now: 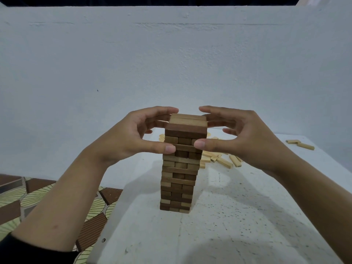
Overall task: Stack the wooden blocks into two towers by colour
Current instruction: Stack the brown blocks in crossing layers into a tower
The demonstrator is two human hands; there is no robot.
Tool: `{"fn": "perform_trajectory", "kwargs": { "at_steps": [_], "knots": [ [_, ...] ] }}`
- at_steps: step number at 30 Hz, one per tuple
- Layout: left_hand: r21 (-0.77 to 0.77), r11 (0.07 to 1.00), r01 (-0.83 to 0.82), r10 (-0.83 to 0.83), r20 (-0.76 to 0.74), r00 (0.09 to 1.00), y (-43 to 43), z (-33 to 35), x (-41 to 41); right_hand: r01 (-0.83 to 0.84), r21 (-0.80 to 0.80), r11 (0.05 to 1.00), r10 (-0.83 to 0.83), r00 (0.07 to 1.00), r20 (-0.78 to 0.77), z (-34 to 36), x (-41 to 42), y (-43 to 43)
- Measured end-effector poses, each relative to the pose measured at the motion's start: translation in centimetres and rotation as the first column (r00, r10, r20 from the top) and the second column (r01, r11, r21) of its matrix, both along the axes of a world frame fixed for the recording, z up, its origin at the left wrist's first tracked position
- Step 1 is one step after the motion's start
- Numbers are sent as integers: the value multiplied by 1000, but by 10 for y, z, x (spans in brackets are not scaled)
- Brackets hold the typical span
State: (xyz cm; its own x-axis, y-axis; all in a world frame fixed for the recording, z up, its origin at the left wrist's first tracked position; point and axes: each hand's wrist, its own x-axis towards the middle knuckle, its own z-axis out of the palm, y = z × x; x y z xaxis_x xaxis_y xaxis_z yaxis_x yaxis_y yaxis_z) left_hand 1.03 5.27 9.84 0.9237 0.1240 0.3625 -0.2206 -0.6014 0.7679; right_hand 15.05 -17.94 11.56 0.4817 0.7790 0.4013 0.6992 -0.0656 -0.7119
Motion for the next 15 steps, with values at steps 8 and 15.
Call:
{"fn": "perform_trajectory", "kwargs": {
  "at_steps": [8,15],
  "knots": [
    [42,998,44,-37,-166,986,6,-16,-7,-1,-95,996,-5,998,-64,-21,18,-11],
    [9,1000,-15,18,-313,950,11,-50,-14,-30,-276,961,-14,987,-157,-61,22,-18]
  ]
}}
